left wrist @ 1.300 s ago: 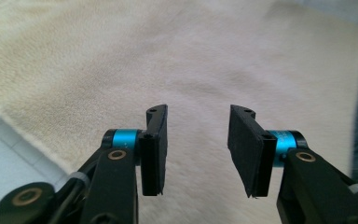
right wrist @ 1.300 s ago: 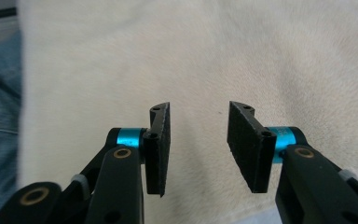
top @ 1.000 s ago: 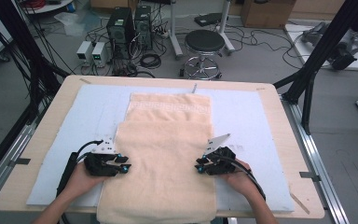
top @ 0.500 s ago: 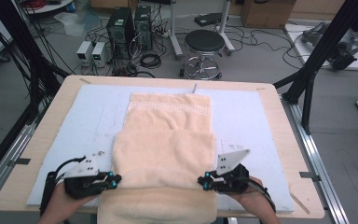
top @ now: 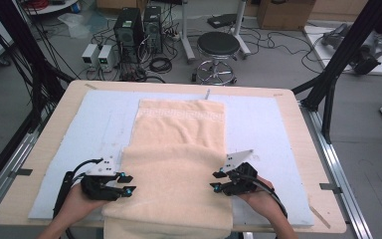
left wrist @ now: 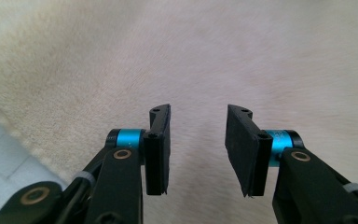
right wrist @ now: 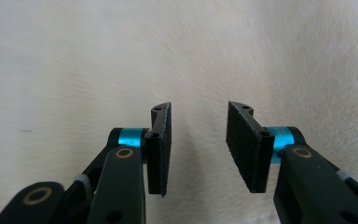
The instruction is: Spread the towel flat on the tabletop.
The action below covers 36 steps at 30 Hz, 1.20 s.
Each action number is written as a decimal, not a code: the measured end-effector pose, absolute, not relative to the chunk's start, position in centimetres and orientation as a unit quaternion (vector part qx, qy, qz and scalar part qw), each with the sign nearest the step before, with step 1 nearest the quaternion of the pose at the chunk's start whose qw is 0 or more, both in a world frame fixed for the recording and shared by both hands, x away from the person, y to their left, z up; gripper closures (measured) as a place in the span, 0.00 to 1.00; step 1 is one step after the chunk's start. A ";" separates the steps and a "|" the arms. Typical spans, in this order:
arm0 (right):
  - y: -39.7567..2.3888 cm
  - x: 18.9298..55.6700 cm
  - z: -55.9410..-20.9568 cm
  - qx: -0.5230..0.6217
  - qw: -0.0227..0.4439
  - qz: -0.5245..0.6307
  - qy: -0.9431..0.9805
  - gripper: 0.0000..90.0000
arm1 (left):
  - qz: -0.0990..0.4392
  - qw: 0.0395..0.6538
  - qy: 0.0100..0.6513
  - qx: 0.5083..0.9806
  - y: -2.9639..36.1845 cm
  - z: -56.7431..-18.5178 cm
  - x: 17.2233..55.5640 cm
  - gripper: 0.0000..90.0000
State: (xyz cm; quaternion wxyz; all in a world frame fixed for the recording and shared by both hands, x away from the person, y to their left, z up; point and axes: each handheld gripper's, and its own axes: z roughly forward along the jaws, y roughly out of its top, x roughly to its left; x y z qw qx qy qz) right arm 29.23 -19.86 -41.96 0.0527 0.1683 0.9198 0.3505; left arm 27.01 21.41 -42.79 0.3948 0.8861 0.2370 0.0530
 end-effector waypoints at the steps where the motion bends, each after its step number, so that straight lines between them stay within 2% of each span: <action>1: -19.7 29.6 -42.4 0.170 0.050 0.340 0.923 0.71 | 0.044 0.390 0.238 0.888 21.2 -43.2 27.2 0.72; 3: -19.3 29.8 -43.1 0.165 0.043 0.334 0.927 0.81 | 0.055 0.391 0.232 0.889 20.9 -43.6 27.1 0.84; 4: -19.4 29.8 -43.1 0.162 0.037 0.341 0.925 0.89 | 0.051 0.388 0.230 0.891 21.0 -43.5 27.1 0.92; 5: -19.4 29.7 -43.1 0.159 0.029 0.343 0.925 0.94 | 0.047 0.389 0.233 0.890 21.0 -43.5 27.0 0.96; 10: -19.6 28.5 -42.1 0.137 0.009 0.362 0.922 0.96 | 0.042 0.399 0.222 0.888 21.5 -42.5 24.9 0.98; 13: -19.8 26.7 -40.9 0.110 -0.011 0.386 0.916 0.93 | 0.015 0.421 0.203 0.884 22.3 -41.5 22.7 0.97; 14: -19.8 26.0 -40.5 0.102 -0.012 0.394 0.914 0.89 | 0.003 0.427 0.198 0.882 22.5 -41.2 22.0 0.97; 18: -20.6 25.2 -39.5 0.112 0.014 0.406 0.907 0.79 | 0.024 0.431 0.204 0.879 23.2 -40.7 21.5 0.85; 20: -20.9 26.2 -39.6 0.138 0.032 0.395 0.908 0.73 | 0.041 0.431 0.218 0.875 23.3 -40.7 22.3 0.76; 25: -21.1 28.7 -41.2 0.179 0.079 0.363 0.911 0.63 | 0.082 0.414 0.252 0.871 22.8 -42.0 25.6 0.69; 29: -21.6 30.8 -42.3 0.225 0.076 0.338 0.911 0.61 | 0.084 0.381 0.285 0.875 22.0 -43.5 28.4 0.65; 31: -21.5 31.4 -42.9 0.235 0.067 0.328 0.913 0.64 | 0.088 0.384 0.286 0.874 21.8 -43.6 28.8 0.72; 32: -21.4 31.5 -43.1 0.234 0.063 0.328 0.913 0.68 | 0.089 0.384 0.289 0.872 21.7 -43.6 28.9 0.77; 34: -21.4 31.7 -43.0 0.226 0.060 0.332 0.914 0.88 | 0.093 0.384 0.285 0.873 21.6 -43.7 28.9 0.88; 36: -21.2 32.0 -42.9 0.223 0.053 0.330 0.916 0.94 | 0.094 0.382 0.288 0.873 21.4 -43.6 29.0 0.94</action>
